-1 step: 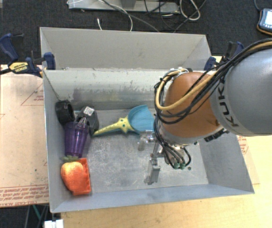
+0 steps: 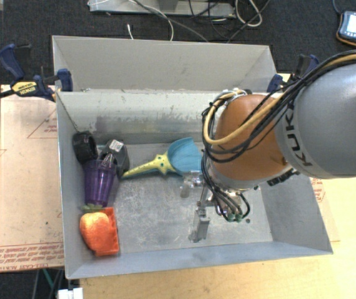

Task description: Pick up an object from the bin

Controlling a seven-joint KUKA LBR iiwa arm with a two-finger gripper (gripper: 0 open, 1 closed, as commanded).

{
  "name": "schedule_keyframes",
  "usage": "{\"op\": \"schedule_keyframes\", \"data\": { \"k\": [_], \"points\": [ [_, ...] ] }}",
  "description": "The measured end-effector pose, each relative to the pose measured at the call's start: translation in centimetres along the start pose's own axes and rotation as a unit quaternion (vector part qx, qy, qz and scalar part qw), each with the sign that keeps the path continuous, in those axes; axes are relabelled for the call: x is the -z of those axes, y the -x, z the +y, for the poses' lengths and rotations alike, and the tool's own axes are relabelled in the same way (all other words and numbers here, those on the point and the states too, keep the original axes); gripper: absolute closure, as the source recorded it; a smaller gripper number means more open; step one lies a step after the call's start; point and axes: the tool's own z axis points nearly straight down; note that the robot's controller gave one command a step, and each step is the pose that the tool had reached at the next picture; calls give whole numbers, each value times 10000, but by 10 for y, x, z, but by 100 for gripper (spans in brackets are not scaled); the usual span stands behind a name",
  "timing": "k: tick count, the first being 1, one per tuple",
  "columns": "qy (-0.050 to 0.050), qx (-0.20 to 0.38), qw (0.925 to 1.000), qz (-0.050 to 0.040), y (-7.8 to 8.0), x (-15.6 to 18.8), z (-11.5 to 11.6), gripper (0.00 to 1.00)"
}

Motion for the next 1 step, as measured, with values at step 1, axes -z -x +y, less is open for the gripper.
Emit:
{"op": "schedule_keyframes", "data": {
  "k": [1],
  "points": [
    [20,235,9997,12,11,-46,77,0]
  ]
}}
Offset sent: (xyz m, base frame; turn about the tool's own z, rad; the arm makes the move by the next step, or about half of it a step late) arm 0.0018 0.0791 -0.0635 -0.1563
